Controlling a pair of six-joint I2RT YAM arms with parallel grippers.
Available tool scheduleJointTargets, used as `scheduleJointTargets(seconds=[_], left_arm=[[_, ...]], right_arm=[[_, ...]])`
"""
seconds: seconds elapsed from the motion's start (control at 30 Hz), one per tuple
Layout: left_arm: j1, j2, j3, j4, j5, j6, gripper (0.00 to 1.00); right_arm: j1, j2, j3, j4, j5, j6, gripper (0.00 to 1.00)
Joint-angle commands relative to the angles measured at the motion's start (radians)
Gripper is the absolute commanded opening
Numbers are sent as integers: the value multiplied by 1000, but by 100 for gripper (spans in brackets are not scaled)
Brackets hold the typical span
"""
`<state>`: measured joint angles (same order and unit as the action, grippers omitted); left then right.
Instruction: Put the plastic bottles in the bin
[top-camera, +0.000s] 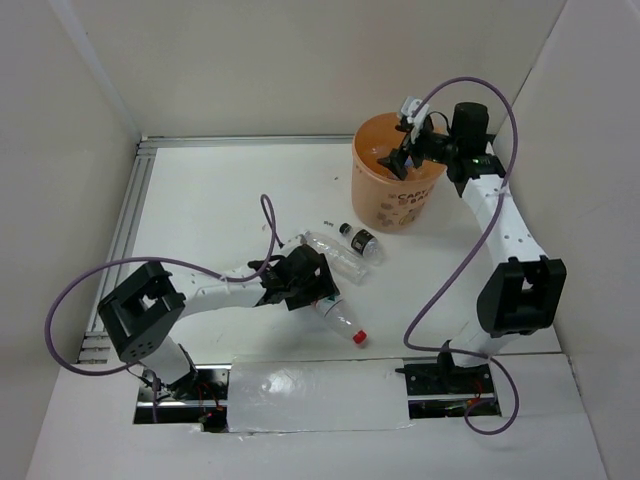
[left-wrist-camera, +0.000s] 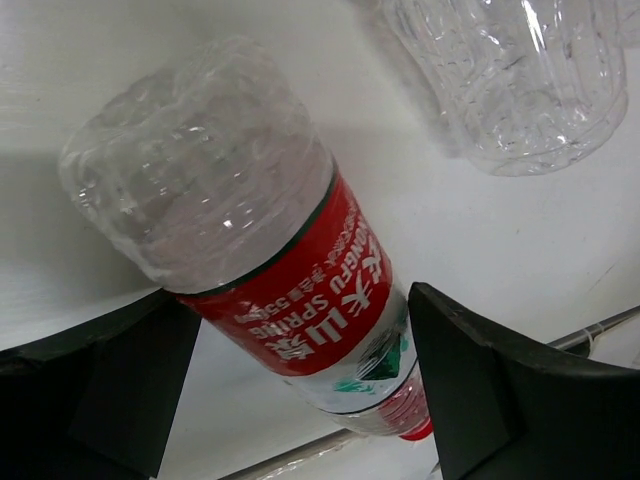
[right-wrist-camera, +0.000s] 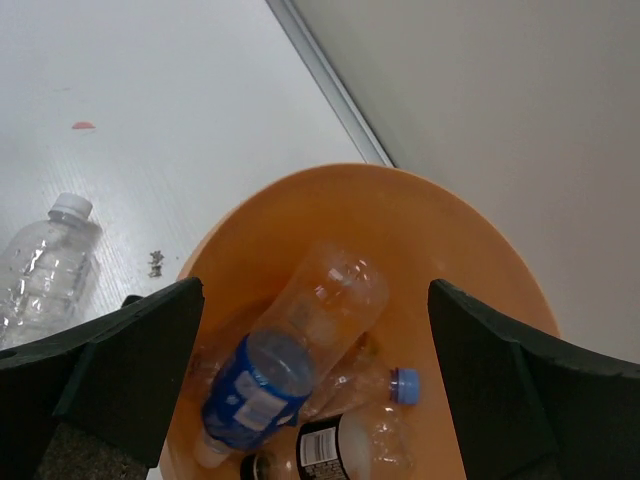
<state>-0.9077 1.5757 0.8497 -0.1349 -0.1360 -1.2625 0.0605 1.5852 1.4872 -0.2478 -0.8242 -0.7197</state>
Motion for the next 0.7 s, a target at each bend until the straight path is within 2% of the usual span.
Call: scheduleJointTargets(seconds=[0.0, 0.03, 0.07, 0.13, 0.17, 0.2, 0.3, 0.33, 0.4, 0.43, 0.5, 0.53, 0.6, 0.63, 0.67], left_arm=[[-10, 32, 40, 41, -14, 6, 94], [-10, 32, 40, 41, -2, 6, 88], [-10, 32, 26, 41, 10, 6, 70], [-20, 20, 12, 50, 10, 17, 53], [-20, 20, -3, 50, 19, 32, 41], [-20, -8, -14, 37, 19, 32, 35], [-30, -64, -57, 21, 41, 77, 17], [-39, -128, -57, 9, 41, 92, 13], [-49, -210, -51, -3, 29, 161, 10], [-49, -250, -35, -3, 29, 198, 7], [-59, -354, 49, -3, 20, 320, 7], [-59, -377, 80, 36, 19, 368, 6], [-59, -393, 196, 69, -26, 483, 6], [-48, -393, 239, 113, -43, 518, 6], [-27, -372, 285, 135, -62, 547, 6]], right_arm=[[-37, -71, 67, 102, -41, 110, 100], [-47, -102, 53, 102, -41, 143, 100], [-57, -117, 53, 93, -41, 154, 100], [-76, -154, 39, 81, -41, 186, 100], [-100, -195, 7, 81, -52, 218, 100], [-117, -218, -8, 81, -61, 236, 100], [-185, -303, -71, 108, -37, 353, 100], [-198, -316, -82, 75, -4, 376, 100], [-243, -327, -96, -17, -35, 329, 100], [-258, -327, -96, -86, -100, 278, 100], [-306, -338, -114, -256, -150, 160, 98], [-321, -352, -131, -302, -186, 116, 91], [-358, -392, -206, -360, -187, 60, 33], [-370, -408, -235, -376, -187, 48, 10], [-381, -427, -269, -389, -187, 48, 0]])
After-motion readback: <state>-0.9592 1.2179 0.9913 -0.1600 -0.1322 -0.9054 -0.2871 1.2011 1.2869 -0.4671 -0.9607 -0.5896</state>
